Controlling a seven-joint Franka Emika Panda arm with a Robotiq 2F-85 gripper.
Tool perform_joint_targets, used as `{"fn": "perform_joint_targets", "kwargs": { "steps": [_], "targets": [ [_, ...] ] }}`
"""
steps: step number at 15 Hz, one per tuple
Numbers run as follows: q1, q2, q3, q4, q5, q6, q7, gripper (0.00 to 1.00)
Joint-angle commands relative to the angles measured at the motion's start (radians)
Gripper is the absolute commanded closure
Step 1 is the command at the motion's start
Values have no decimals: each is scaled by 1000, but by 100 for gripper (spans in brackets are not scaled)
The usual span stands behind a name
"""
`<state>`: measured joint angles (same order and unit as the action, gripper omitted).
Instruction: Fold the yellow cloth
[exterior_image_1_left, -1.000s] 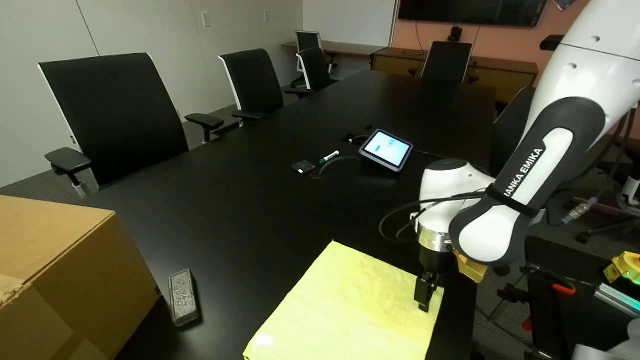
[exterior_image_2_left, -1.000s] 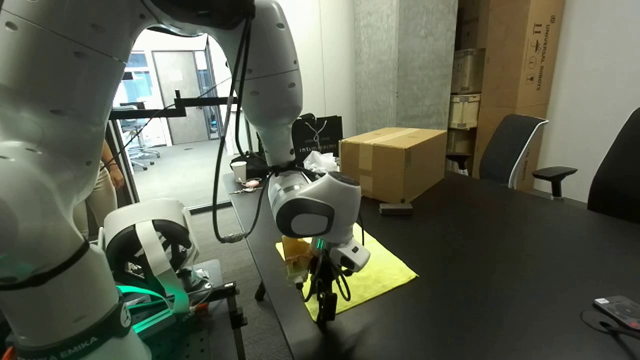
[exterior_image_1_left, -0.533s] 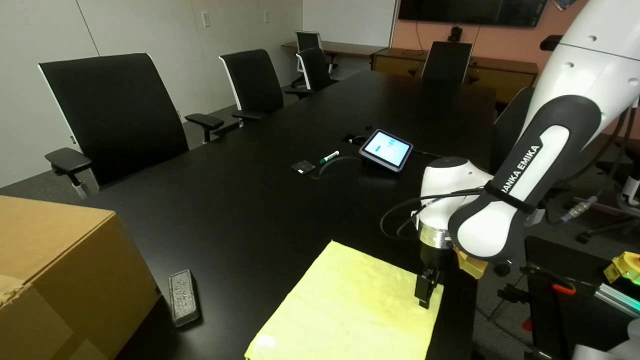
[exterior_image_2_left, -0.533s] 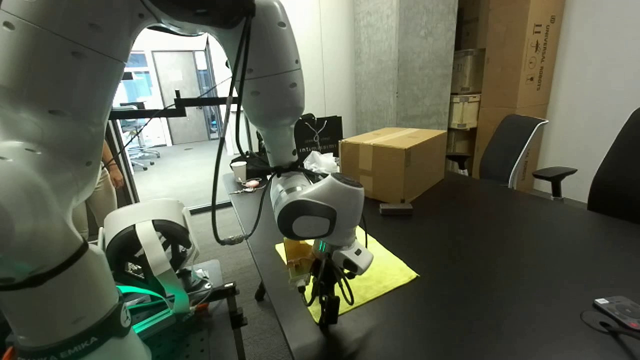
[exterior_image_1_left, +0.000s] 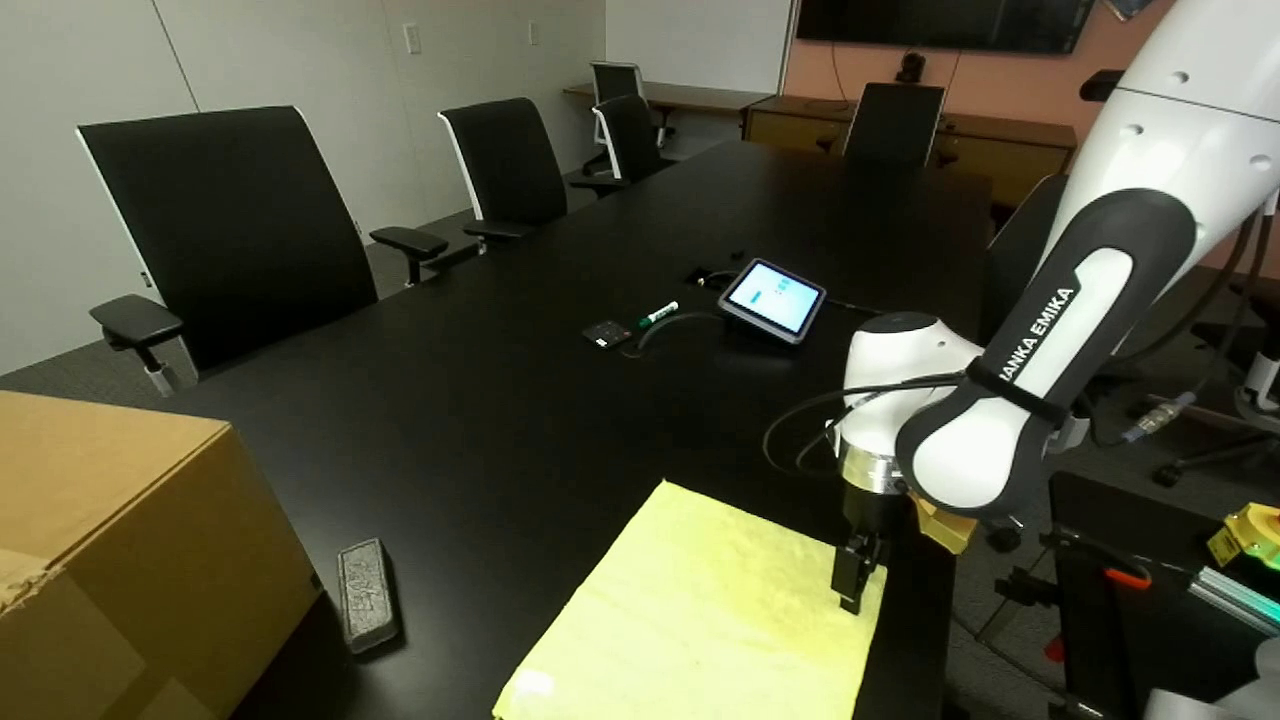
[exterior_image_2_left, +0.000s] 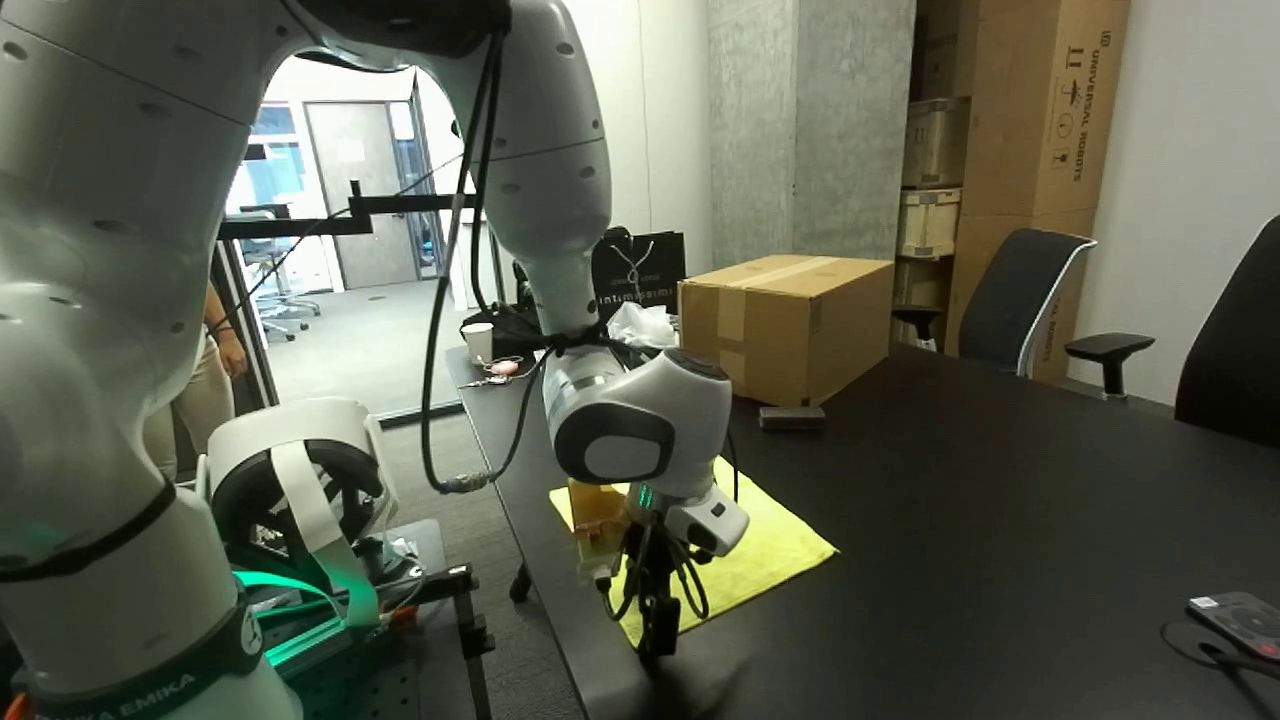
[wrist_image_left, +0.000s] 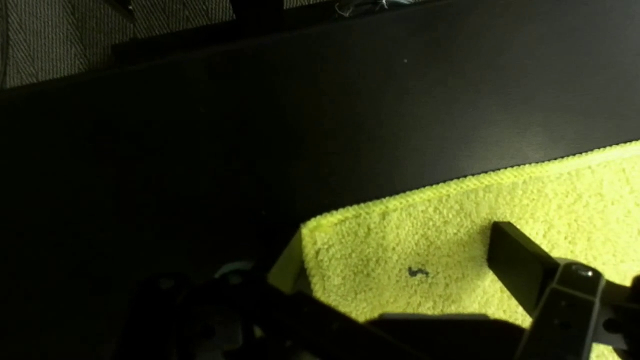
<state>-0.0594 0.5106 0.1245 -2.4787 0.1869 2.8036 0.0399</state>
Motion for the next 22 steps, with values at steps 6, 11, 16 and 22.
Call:
{"fn": "perform_joint_targets", "kwargs": {
  "steps": [6,11,16,22],
  "targets": [
    [-128,21,75,-11,107,20,-119,0],
    [-162,27,112,3,124,3,-174,24],
    [-153,10,131,18,112,-14,-198,60],
    [-151,-7,147,34,108,-29,-231,67]
  ]
}}
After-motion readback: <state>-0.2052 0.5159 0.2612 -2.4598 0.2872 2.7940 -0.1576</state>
